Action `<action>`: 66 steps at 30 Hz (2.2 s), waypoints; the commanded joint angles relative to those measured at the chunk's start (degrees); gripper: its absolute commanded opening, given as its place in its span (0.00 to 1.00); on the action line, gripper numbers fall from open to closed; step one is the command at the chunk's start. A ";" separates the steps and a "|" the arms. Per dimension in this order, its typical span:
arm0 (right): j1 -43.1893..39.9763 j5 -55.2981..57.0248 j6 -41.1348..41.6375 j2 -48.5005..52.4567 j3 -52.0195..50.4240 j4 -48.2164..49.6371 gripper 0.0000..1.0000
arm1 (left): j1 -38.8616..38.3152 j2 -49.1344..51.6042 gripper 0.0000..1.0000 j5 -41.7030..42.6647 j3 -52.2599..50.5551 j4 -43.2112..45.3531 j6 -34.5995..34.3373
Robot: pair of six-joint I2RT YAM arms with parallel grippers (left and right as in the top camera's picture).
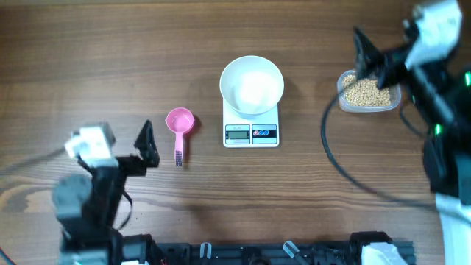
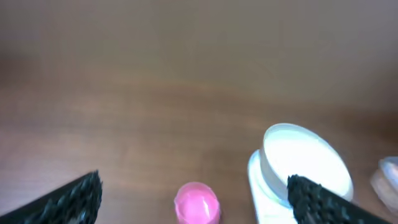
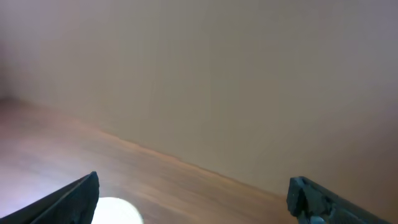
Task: Scoop item into bowl and weigh 150g on scale
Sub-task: 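Move the left gripper to the pink scoop and grasp its handle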
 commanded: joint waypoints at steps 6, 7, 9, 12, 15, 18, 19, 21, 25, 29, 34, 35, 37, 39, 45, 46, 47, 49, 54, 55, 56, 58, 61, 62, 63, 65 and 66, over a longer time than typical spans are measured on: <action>-0.02 -39.19 -0.92 9.55 1.57 -2.01 1.00 | 0.42 25.20 1.00 11.69 27.54 -14.93 1.60; -0.02 -42.38 -0.92 10.40 1.57 -2.82 1.00 | 0.42 26.51 1.00 11.80 28.13 -15.28 1.60; -0.02 -42.73 -0.20 11.98 1.57 -3.52 1.00 | 0.42 28.68 1.00 11.78 29.44 -17.49 1.60; -0.02 -39.65 8.61 13.90 1.57 -3.85 1.00 | 0.42 32.59 1.00 11.76 32.98 -23.19 1.62; -0.02 -32.26 13.33 14.64 1.57 -6.12 1.00 | 0.42 37.90 1.00 11.23 38.58 -30.53 1.99; -0.02 -19.71 21.09 14.64 1.57 -10.54 1.00 | 0.42 45.57 1.00 7.96 47.21 -41.62 1.92; -0.02 -18.36 21.53 14.64 1.57 -11.50 1.00 | 0.42 47.19 1.00 7.34 48.68 -43.74 1.66; -0.02 -15.21 21.49 14.67 1.57 -14.25 1.00 | 0.42 49.99 1.00 6.95 49.16 -45.16 1.57; -0.02 -14.23 21.62 14.67 1.57 -15.15 1.00 | 0.57 55.67 1.00 6.58 46.77 -46.01 1.07; -0.02 -14.19 21.53 14.67 1.57 -18.45 1.00 | 0.63 60.28 1.00 7.17 42.38 -47.89 -3.15; -0.02 -12.11 21.49 14.67 1.51 -24.22 1.00 | 0.66 61.79 1.00 11.39 34.88 -47.23 -0.96; -0.02 -11.74 21.46 14.67 1.46 -24.65 1.00 | 0.66 61.79 1.00 11.41 33.48 -46.69 -0.96; -0.02 -11.61 21.49 14.67 1.40 -25.16 1.00 | 0.63 61.79 1.00 12.87 29.44 -44.04 0.35; -0.02 -11.63 21.49 14.67 1.40 -25.20 1.00 | 0.63 61.79 1.00 14.05 24.85 -38.49 0.24; -0.02 -11.61 21.53 14.71 1.40 -24.74 1.00 | 0.63 61.81 1.00 17.03 20.39 -23.37 -7.87; -0.02 -11.61 21.53 14.71 1.40 -24.63 1.00 | 0.63 62.03 1.00 15.93 20.39 -22.43 -7.89; -0.02 -11.61 21.53 14.71 1.40 -24.46 1.00 | 0.63 62.31 1.00 15.06 20.39 -22.03 -7.89; -0.02 -11.58 21.51 14.71 1.40 -24.28 1.00 | 0.44 63.32 1.00 13.64 20.39 -21.86 -7.87; -0.02 -11.58 21.51 14.71 1.40 -24.28 1.00 | -1.53 66.73 0.96 13.62 20.39 -21.88 -7.39; -0.02 -11.58 21.49 14.71 1.40 -24.28 1.00 | -2.38 67.73 0.96 13.38 20.39 -21.64 -7.39; -0.02 -11.17 21.53 14.71 1.40 -24.28 1.00 | -2.99 68.65 0.96 12.22 20.39 -21.33 -7.39; -0.02 -10.54 21.51 14.71 1.40 -24.28 1.00 | -3.54 70.10 0.95 8.90 20.39 -20.55 -7.41; -0.02 -10.56 21.49 14.71 1.40 -24.30 1.00 | -3.52 71.82 0.74 8.72 20.39 -19.91 -7.39; -0.02 -10.54 21.51 14.71 1.40 -24.30 1.00 | -3.52 72.19 0.73 8.72 20.39 -19.76 -7.28; -0.02 -10.54 21.49 14.73 1.40 -24.28 1.00 | -3.54 72.67 0.75 8.72 20.37 -19.43 -6.93; -0.02 -10.54 21.49 14.73 1.40 -24.11 1.00 | -3.54 73.61 0.78 9.84 20.37 -18.84 -5.51; -0.02 -10.54 21.51 14.71 1.40 -24.09 1.00 | -3.54 73.88 0.79 10.73 20.37 -18.64 -5.42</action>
